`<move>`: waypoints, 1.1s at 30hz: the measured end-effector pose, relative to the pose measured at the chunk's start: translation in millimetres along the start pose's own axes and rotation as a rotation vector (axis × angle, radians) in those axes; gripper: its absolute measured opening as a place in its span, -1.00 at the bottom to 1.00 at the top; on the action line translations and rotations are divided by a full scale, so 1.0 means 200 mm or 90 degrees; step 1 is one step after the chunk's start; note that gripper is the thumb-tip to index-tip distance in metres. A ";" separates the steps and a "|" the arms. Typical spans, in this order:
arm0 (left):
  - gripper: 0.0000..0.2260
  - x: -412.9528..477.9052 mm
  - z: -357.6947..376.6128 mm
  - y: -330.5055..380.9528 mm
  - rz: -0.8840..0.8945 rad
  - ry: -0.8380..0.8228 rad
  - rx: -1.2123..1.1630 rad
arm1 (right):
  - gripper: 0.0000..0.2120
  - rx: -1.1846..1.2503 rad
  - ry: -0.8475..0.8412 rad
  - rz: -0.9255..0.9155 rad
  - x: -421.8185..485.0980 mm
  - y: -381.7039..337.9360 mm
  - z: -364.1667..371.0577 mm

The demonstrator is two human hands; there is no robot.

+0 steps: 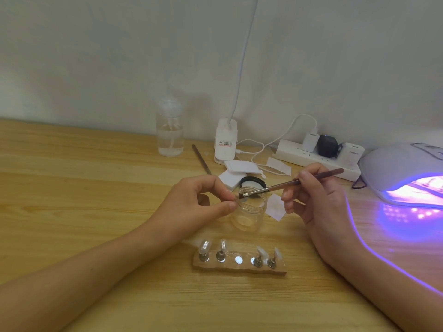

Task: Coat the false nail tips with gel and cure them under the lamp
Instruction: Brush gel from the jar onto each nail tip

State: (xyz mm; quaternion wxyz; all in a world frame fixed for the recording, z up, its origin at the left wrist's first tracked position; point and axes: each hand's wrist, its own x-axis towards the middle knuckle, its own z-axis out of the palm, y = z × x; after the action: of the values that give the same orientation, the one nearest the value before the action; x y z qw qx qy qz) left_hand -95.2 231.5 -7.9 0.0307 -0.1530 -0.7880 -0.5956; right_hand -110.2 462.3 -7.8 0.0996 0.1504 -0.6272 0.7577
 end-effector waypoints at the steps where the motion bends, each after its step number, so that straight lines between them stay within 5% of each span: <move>1: -0.87 0.00 0.00 0.00 0.000 0.000 -0.002 | -0.86 -0.008 0.017 0.006 0.00 0.00 -0.01; 33: -0.87 0.00 0.00 0.00 0.002 -0.010 -0.005 | -0.85 0.050 0.032 0.025 0.02 0.00 0.00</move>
State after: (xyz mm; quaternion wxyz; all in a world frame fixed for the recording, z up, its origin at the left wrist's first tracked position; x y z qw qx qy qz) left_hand -96.1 231.3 -8.1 0.0249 -0.1591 -0.7857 -0.5972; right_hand -113.1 462.1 -6.7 0.0942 0.1230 -0.5968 0.7873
